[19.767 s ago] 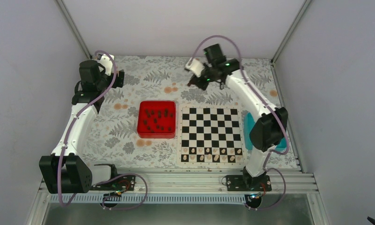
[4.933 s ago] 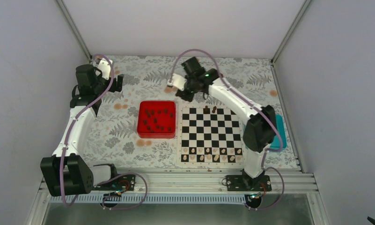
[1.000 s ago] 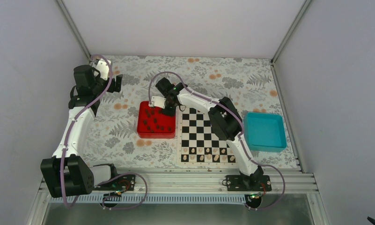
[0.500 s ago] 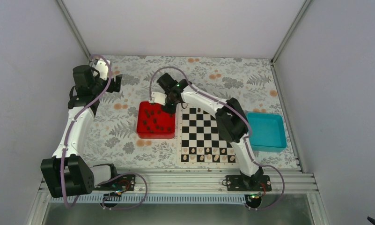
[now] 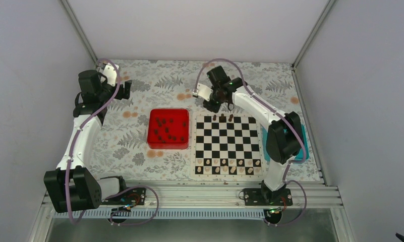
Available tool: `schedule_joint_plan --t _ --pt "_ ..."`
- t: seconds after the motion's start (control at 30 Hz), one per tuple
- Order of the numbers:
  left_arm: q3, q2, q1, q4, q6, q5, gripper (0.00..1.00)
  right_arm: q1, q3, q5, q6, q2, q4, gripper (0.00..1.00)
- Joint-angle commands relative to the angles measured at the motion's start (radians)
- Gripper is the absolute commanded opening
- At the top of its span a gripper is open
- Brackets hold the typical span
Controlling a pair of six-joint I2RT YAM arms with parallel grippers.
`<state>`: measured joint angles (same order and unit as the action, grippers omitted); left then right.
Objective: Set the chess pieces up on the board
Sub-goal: Pick up the chess piece from the storage box, then place the chess piece on the chessboard.
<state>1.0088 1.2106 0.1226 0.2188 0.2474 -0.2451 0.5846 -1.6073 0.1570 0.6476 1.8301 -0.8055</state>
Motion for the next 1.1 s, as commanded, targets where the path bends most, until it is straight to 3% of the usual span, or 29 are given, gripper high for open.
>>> schedule_joint_plan --t 0.0,0.23,1.07 --pt "-0.001 -0.022 0.004 -0.007 -0.002 -0.022 1.0 -0.011 0.12 -0.019 0.011 0.024 0.043 0.04" --pt "0.004 -0.025 0.005 0.0 -0.003 -0.025 1.0 -0.037 0.199 -0.01 0.008 0.106 0.127 0.05" --pt "-0.007 -0.016 0.004 -0.009 0.0 -0.022 1.0 -0.038 0.184 -0.054 -0.006 0.191 0.179 0.06"
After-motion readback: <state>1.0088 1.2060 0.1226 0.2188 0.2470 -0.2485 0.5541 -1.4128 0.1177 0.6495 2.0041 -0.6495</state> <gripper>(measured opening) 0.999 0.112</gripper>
